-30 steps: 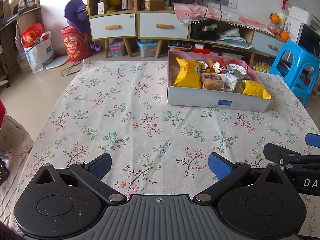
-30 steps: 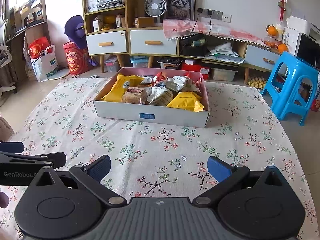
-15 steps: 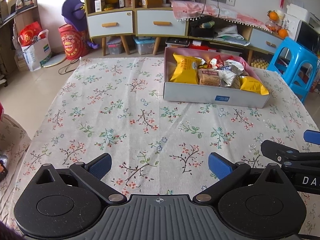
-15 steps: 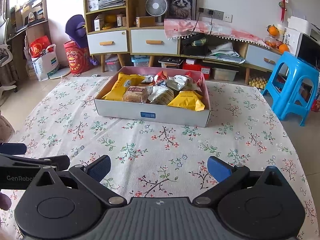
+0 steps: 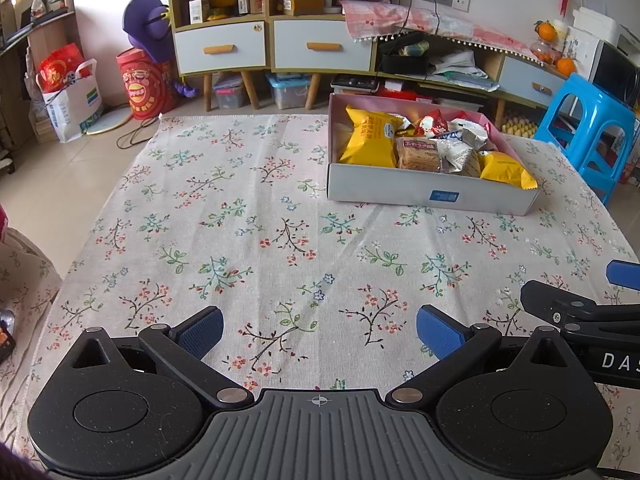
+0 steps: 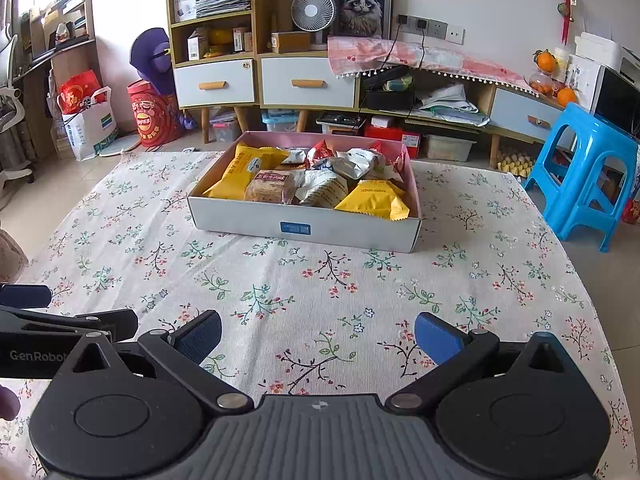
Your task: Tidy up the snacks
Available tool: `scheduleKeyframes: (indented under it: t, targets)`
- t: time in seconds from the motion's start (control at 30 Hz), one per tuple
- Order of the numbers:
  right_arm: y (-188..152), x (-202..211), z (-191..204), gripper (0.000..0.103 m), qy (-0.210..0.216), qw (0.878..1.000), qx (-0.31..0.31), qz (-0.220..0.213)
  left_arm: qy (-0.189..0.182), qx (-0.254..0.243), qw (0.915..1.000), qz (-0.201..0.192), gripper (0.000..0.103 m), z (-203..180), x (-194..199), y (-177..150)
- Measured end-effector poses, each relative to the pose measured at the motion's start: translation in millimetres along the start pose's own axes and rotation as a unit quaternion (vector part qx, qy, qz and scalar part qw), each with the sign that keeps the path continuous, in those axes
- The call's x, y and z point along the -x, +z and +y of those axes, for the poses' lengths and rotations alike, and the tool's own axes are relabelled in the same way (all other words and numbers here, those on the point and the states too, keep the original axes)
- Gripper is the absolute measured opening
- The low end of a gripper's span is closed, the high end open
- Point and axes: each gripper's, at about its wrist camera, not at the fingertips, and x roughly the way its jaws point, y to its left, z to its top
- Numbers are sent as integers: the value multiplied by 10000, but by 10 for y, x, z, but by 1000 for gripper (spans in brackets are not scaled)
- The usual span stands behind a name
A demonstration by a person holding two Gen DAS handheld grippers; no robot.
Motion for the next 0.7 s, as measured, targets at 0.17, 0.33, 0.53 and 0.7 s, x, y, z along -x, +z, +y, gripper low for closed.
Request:
scheduleKeyframes:
  t: [0.17, 0.33, 0.53, 0.7]
  targets:
    - [1, 1, -1, 94, 0, 10000, -1, -1, 0, 1, 10000, 0, 103, 0, 0, 0]
    - [-1, 0, -1, 94, 2, 10000, 0, -1, 2, 2, 10000, 4, 103, -1, -1, -1]
    - [0, 1, -2, 94, 1, 10000, -1, 5, 1, 7, 10000, 19, 103, -9, -14, -39]
    - [2, 0, -1, 94, 1, 10000, -4, 7, 53, -29, 10000, -8, 103, -10, -14, -40]
